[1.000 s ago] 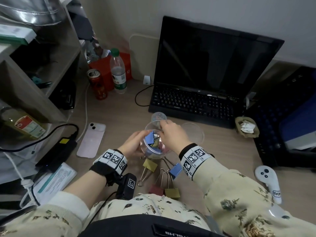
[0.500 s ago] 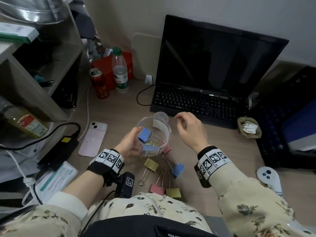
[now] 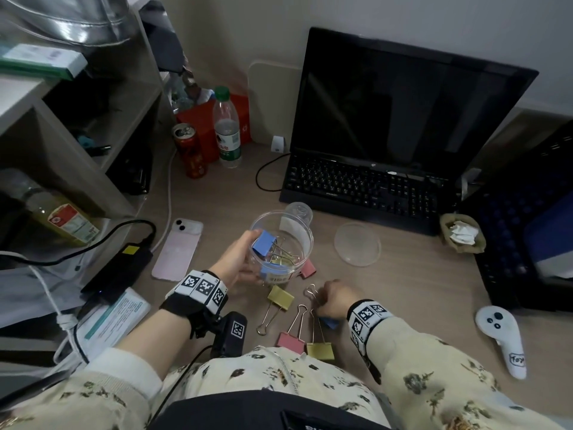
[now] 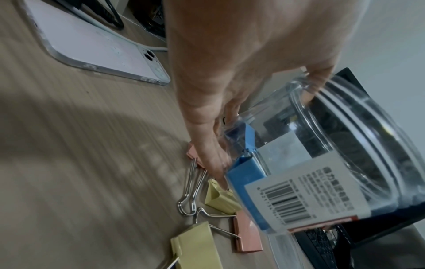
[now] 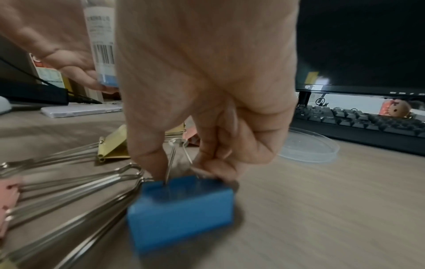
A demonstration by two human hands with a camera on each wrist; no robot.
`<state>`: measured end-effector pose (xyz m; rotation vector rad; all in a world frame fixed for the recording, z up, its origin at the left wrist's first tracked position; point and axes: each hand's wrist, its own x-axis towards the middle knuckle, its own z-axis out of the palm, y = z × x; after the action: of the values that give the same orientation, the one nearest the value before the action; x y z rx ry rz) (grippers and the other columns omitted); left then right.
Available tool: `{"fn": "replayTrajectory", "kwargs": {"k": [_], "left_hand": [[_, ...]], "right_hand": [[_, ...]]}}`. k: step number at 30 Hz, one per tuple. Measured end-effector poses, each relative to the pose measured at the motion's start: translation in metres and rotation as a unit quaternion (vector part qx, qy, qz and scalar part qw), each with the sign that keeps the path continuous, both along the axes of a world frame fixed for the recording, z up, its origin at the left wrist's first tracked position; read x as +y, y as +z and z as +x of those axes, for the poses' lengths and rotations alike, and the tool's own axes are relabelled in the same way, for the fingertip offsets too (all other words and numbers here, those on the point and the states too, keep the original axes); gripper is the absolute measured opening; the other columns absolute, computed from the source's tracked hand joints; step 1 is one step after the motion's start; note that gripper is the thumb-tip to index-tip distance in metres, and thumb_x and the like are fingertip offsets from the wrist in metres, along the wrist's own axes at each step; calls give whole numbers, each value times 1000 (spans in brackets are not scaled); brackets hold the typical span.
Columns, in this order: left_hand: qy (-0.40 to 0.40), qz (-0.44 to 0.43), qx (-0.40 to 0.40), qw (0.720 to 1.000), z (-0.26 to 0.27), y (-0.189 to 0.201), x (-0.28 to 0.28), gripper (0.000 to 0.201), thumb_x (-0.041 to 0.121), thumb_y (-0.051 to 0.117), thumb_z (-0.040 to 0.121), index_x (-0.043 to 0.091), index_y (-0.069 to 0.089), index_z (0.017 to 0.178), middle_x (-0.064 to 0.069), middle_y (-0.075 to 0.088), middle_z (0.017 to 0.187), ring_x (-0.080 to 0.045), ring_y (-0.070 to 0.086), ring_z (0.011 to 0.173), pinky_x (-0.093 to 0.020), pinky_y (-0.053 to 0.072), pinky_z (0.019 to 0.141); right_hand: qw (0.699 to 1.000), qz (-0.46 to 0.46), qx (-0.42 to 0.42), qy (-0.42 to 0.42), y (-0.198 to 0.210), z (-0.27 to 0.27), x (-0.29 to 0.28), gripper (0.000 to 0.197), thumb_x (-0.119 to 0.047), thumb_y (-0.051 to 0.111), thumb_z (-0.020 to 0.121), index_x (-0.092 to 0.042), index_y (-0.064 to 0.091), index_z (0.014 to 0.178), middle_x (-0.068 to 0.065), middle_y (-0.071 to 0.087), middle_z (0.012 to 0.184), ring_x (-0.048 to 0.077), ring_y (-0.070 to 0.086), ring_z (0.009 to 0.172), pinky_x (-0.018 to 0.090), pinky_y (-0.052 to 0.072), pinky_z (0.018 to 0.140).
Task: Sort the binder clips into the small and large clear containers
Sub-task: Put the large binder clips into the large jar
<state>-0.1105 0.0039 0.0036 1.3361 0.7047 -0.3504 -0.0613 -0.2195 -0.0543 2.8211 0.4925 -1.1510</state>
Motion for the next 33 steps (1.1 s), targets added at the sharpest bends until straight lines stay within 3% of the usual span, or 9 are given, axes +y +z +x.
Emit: {"fn": "replayTrajectory", "kwargs": {"k": [9, 13, 17, 20, 22, 24, 28, 31, 33], "left_hand": [[-15, 7, 0, 1000, 2, 3, -4, 35, 47, 39, 95, 28, 49, 122, -14, 63, 108, -29, 67, 83, -50, 53, 89], [-26, 9, 2, 1000, 3, 3, -7, 37, 48, 41, 95, 26, 48, 124, -13, 62, 104, -28, 67, 80, -44, 55, 83], [-32, 12, 4, 999, 5, 4, -8, 38, 47, 41, 95, 23, 50, 123, -13, 64, 100, -26, 67, 77, -37, 54, 71], [-27, 16, 2, 1000, 5, 4, -9, 38, 46, 43, 95, 21, 52, 123, -8, 64, 86, -16, 66, 62, -31, 50, 61], [-27, 20, 1, 999, 5, 4, -8, 38, 47, 44, 94, 22, 54, 122, -5, 64, 82, -13, 65, 57, -29, 49, 59], [-36, 25, -4, 999, 4, 3, -7, 37, 47, 43, 94, 23, 54, 119, -4, 65, 82, -11, 67, 53, -28, 48, 58], [-28, 9, 2, 1000, 4, 3, -8, 42, 47, 42, 94, 20, 53, 125, -6, 63, 82, -15, 65, 61, -30, 50, 62], [-20, 8, 5, 1000, 4, 2, -8, 39, 43, 42, 94, 18, 56, 121, 3, 63, 62, -9, 59, 46, -29, 47, 60], [-9, 6, 2, 1000, 3, 0, -6, 35, 41, 40, 96, 21, 55, 120, 4, 61, 65, -6, 57, 40, -28, 45, 58]], "right_hand": [[974, 148, -81, -151, 41, 31, -10, 25, -27, 37, 97, -12, 55, 104, 15, 65, 101, 33, 63, 91, 38, 50, 81], [894, 342, -202, -207, 86, 44, -3, 29, -33, 32, 102, -19, 47, 82, 5, 57, 71, 32, 59, 70, 48, 51, 68], [812, 527, -196, -155, 136, 34, 24, 31, -40, 35, 102, -23, 59, 91, 15, 59, 67, 33, 58, 64, 47, 48, 63], [846, 513, -129, -68, 139, 26, 46, 26, -35, 42, 101, -18, 61, 100, 6, 67, 81, 29, 61, 73, 44, 50, 68], [889, 436, -138, 0, 127, 24, 56, 23, -30, 44, 101, -17, 61, 105, 1, 68, 94, 21, 61, 78, 41, 52, 71], [921, 342, -176, 53, 112, 23, 63, 21, -26, 42, 100, -16, 59, 109, 5, 67, 102, 26, 62, 86, 41, 52, 75], [936, 219, -243, 131, 90, 20, 74, 23, -18, 43, 98, -15, 52, 118, 7, 62, 114, 32, 59, 103, 36, 46, 74], [939, 183, -228, 181, 85, 16, 76, 31, -35, 48, 97, -17, 51, 121, 4, 61, 115, 27, 57, 106, 33, 39, 72], [944, 209, -191, 172, 84, 15, 74, 39, -54, 47, 93, -20, 57, 111, -1, 65, 104, 22, 60, 96, 31, 41, 69]]}}
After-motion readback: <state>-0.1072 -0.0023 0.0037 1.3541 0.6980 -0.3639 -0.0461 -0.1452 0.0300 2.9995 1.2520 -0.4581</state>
